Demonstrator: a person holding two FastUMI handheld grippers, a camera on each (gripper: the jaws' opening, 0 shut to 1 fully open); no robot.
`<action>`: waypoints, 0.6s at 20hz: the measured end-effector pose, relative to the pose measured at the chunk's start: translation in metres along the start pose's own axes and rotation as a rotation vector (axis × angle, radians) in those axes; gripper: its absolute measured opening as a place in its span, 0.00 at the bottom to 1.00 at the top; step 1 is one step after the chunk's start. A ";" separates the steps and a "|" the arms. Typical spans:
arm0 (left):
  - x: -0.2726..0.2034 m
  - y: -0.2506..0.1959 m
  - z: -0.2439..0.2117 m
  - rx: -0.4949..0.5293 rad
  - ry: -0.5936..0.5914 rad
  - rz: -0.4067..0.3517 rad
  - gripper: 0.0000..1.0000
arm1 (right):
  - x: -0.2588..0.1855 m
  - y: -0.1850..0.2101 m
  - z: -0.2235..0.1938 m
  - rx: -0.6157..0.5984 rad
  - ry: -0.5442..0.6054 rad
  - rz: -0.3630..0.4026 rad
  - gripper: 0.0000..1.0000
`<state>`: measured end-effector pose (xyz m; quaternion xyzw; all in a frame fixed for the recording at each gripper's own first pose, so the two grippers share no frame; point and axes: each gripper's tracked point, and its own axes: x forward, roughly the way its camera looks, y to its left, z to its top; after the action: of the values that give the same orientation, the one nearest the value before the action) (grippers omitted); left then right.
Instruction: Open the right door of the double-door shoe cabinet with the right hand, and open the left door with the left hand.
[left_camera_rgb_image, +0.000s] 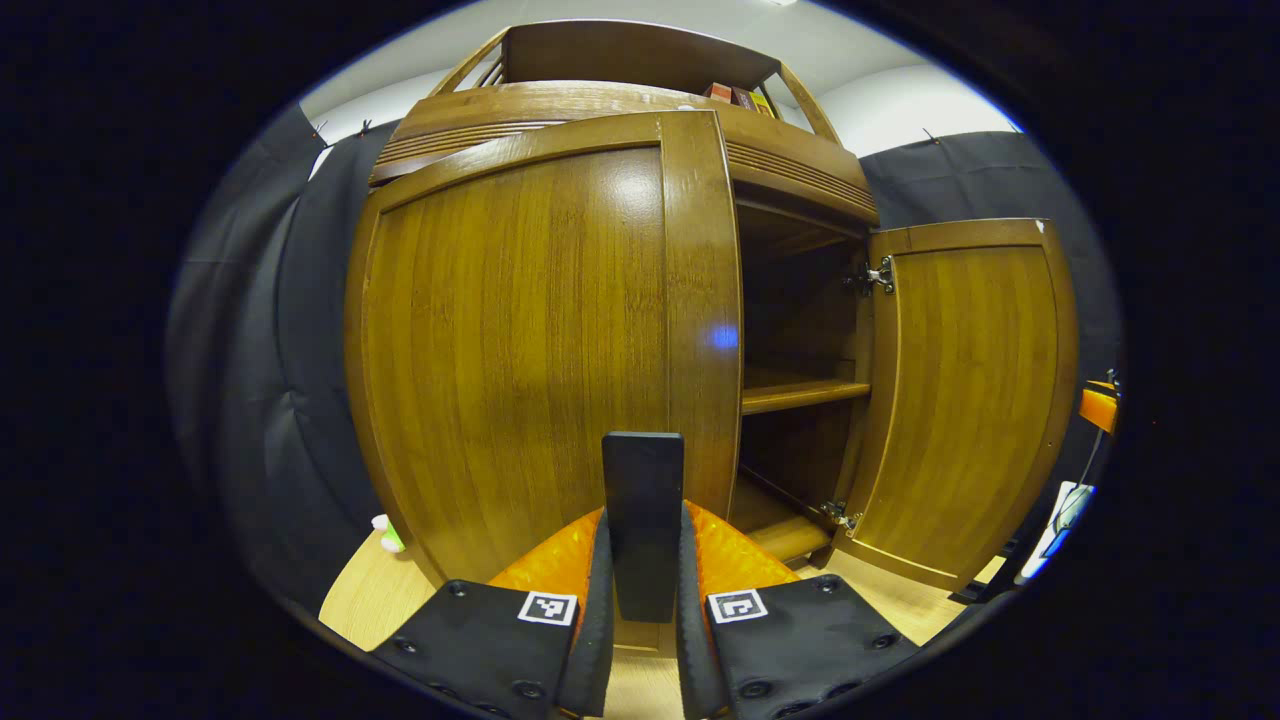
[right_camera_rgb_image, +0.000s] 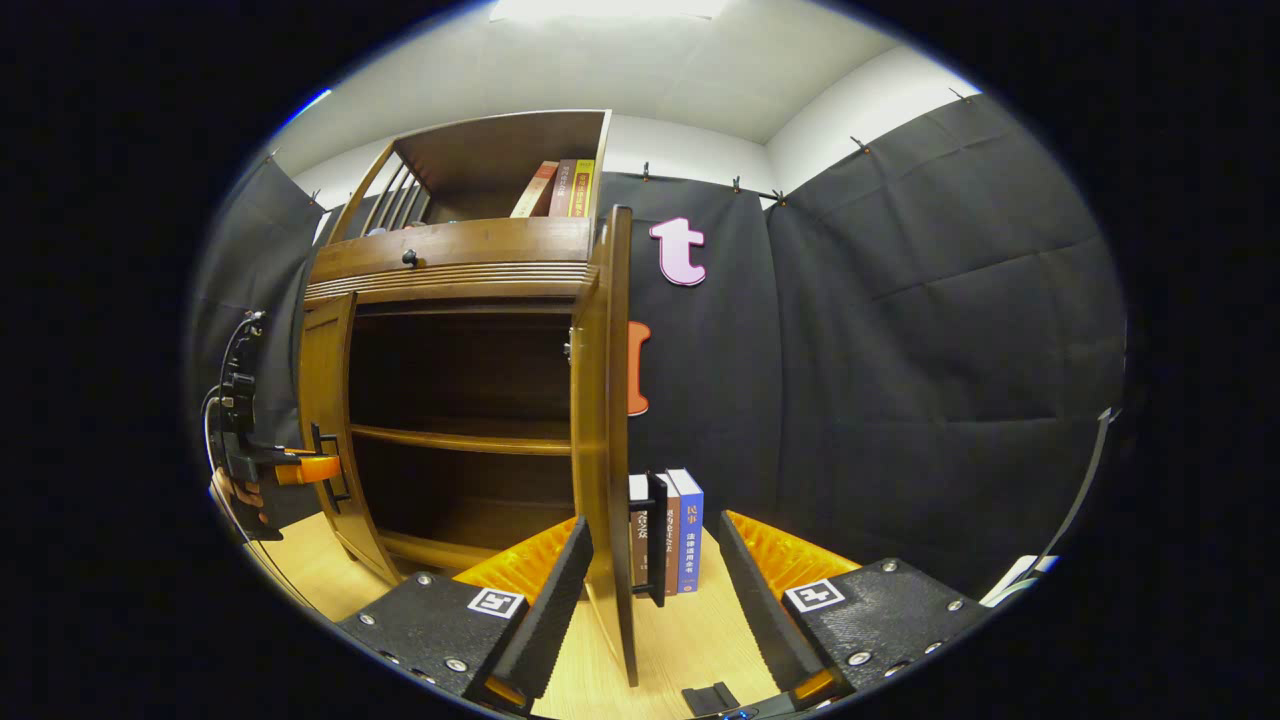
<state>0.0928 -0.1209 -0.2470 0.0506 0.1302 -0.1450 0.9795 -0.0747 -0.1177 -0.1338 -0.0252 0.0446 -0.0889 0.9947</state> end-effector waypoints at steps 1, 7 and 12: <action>-0.003 0.000 0.000 -0.001 0.003 -0.007 0.33 | -0.002 0.006 0.002 -0.003 -0.004 0.006 0.80; -0.039 0.014 0.000 -0.006 -0.009 -0.023 0.33 | -0.001 0.033 0.000 0.002 0.016 0.043 0.80; -0.067 0.028 -0.001 -0.011 -0.013 -0.029 0.33 | 0.001 0.051 -0.002 -0.004 0.023 0.074 0.80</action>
<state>0.0389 -0.0756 -0.2279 0.0426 0.1254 -0.1589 0.9784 -0.0649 -0.0679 -0.1390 -0.0245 0.0572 -0.0521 0.9967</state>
